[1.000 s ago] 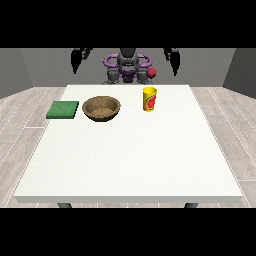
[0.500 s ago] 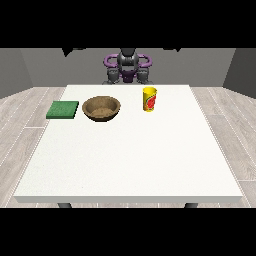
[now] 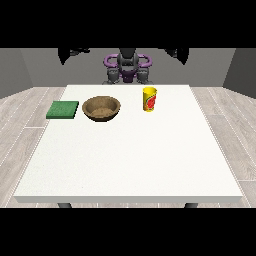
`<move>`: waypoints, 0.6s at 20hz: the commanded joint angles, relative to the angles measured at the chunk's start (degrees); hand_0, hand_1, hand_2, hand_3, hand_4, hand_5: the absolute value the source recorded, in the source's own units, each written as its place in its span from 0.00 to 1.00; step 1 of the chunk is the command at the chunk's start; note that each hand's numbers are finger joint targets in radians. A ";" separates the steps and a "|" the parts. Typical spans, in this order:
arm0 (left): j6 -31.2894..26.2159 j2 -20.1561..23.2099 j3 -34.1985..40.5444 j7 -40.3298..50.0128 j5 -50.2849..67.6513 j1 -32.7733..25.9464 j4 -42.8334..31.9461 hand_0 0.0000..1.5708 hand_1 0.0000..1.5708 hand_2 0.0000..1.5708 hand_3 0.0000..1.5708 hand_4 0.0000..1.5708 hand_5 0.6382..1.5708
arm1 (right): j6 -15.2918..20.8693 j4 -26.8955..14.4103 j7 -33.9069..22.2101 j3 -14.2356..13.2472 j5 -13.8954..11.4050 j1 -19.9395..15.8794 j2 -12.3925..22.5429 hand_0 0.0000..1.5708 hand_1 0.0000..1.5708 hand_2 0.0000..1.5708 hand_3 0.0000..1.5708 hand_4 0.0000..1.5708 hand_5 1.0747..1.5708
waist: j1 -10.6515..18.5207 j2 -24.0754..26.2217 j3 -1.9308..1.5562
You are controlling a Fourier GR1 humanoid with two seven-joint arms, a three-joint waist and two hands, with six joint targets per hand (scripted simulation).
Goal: Pick the cup and pour the ball into the bowl, then pick the bowl and place it on the pad
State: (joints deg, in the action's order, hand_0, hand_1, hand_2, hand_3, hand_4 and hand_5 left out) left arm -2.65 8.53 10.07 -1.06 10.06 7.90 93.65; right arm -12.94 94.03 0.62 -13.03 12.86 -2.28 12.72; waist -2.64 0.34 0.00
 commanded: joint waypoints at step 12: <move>5.31 -6.77 0.02 -30.11 -8.12 6.70 -26.88 0.00 0.00 0.00 0.00 0.00 0.94 | -2.50 -3.24 6.88 0.51 -1.39 -5.39 0.16 0.00 0.00 0.00 0.00 0.00 1.00 | -4.95 -10.85 0.05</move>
State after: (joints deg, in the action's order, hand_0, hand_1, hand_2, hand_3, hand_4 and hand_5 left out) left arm 0.03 3.43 9.15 -23.84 3.65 11.52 74.76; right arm -14.83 89.05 8.31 -12.97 10.90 -5.73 12.43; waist -5.05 -8.06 0.01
